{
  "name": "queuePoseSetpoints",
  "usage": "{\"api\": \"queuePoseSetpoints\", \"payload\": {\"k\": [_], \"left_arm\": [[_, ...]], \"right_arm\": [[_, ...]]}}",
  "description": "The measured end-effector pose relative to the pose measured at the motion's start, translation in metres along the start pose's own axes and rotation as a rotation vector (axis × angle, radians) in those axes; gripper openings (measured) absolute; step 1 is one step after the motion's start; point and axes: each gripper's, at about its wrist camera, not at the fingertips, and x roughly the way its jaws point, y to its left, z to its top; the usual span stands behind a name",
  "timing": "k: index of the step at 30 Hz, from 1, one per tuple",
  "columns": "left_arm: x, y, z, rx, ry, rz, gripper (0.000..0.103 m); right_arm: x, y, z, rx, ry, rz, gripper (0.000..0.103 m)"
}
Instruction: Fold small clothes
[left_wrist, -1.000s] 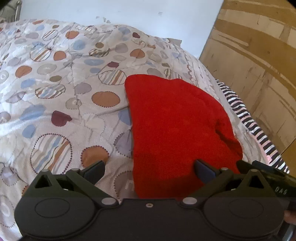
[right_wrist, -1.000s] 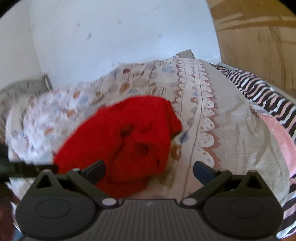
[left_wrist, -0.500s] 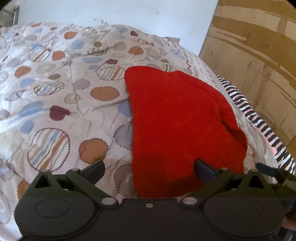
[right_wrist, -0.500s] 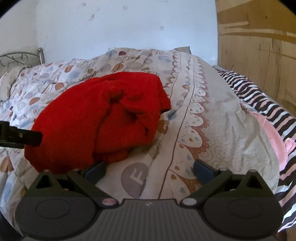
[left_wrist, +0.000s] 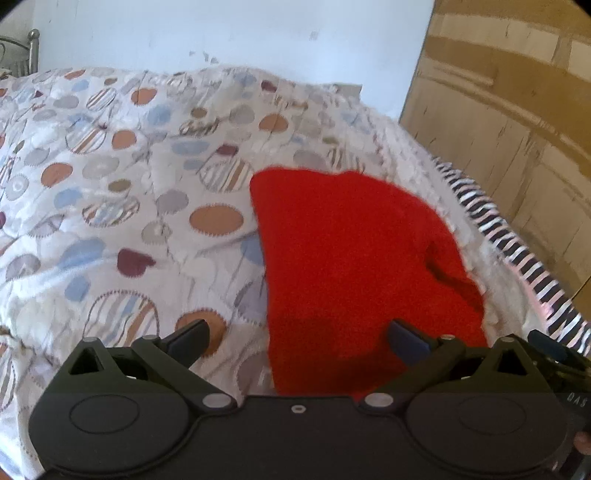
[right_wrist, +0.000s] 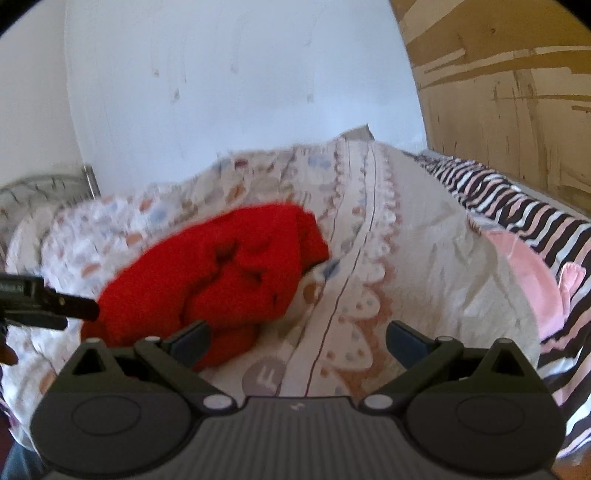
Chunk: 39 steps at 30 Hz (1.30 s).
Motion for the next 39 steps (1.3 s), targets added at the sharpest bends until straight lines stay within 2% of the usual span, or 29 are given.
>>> {"api": "queuePoseSetpoints", "payload": {"k": [3,7,13,17,23,25,27,29,30,31,36,39], "left_arm": [[-0.002,0.006,0.007,-0.038,-0.031,-0.041,0.102],[0.007,0.017,0.017,-0.067,-0.016,-0.05,0.102],[0.028,0.031,0.021,-0.061,0.03,-0.049,0.102],[0.039,0.036,0.023,-0.074,0.037,-0.068,0.102],[0.059,0.03,0.031,-0.038,0.015,-0.085,0.102],[0.067,0.028,0.034,-0.043,0.011,-0.082,0.102],[0.073,0.026,0.036,-0.046,0.014,-0.083,0.102],[0.077,0.024,0.035,-0.041,0.013,-0.081,0.102],[0.077,0.025,0.035,-0.04,0.011,-0.08,0.102],[0.077,0.025,0.034,-0.041,0.009,-0.081,0.102],[0.079,0.026,0.035,-0.064,-0.008,-0.08,0.102],[0.083,0.025,0.035,-0.073,-0.005,-0.087,0.102]], "right_arm": [[0.003,-0.008,0.013,0.062,-0.012,0.033,0.103],[0.022,-0.014,0.027,0.131,0.019,0.078,0.103],[0.068,-0.017,0.052,0.146,0.048,0.138,0.103],[0.103,-0.024,0.065,0.112,0.038,0.135,0.102],[0.14,-0.031,0.076,0.07,0.007,0.19,0.078],[0.153,-0.031,0.08,0.064,0.025,0.234,0.062],[0.166,-0.029,0.085,0.06,0.063,0.255,0.055],[0.178,-0.026,0.089,0.051,0.102,0.262,0.042],[0.184,-0.024,0.091,0.036,0.115,0.266,0.027],[0.187,-0.021,0.093,0.018,0.113,0.274,0.017],[0.182,0.004,0.109,-0.171,0.009,0.291,0.013],[0.185,0.008,0.117,-0.182,0.006,0.259,0.013]]}}
